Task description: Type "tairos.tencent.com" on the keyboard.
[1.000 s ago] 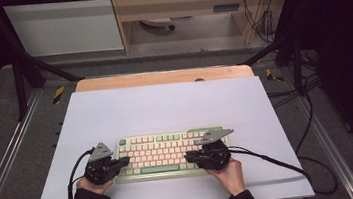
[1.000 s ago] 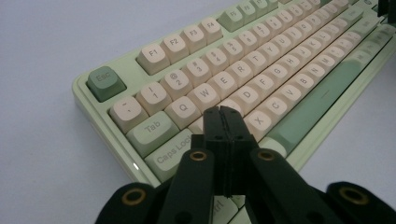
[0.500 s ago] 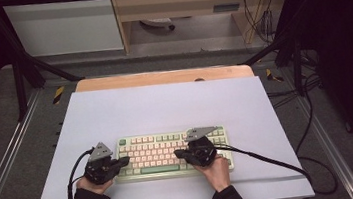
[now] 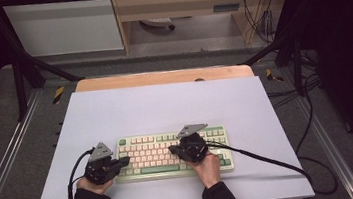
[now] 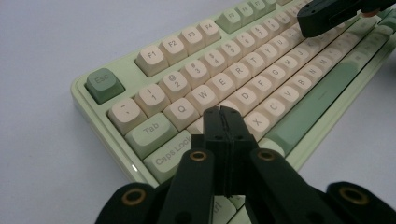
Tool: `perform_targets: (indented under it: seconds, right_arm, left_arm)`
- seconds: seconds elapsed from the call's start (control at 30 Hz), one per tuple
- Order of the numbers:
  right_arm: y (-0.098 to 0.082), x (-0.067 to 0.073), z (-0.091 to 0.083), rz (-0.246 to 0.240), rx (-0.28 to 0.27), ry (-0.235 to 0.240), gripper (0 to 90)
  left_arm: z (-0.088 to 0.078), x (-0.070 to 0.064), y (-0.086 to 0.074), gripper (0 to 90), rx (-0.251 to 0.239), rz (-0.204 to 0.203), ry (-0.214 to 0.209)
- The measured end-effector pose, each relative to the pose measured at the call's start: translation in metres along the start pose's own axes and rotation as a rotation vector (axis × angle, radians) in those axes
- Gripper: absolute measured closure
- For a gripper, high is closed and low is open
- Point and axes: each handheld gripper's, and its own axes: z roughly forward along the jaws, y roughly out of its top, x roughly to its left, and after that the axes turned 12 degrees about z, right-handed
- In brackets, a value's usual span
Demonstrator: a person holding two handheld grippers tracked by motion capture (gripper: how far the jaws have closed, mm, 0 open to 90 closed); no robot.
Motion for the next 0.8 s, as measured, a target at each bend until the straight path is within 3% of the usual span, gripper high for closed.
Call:
perform_targets:
  seconds: [0.43, 0.67, 0.8]
  right_arm:
    - [-0.0006, -0.002, 0.0053, 0.012, 0.007, -0.01, 90.0]
    - [-0.0007, -0.0004, 0.0067, -0.009, 0.021, -0.028, 90.0]
    - [0.0014, 0.0006, 0.0023, -0.005, 0.006, -0.006, 90.0]
  left_arm:
    - [0.0004, 0.0, -0.0001, 89.7, 0.001, -0.001, -0.001]
    - [0.0004, -0.0002, 0.0, 89.7, 0.001, 0.001, -0.001]
    - [-0.0003, 0.0003, 0.0, 89.7, -0.001, 0.001, 0.0]
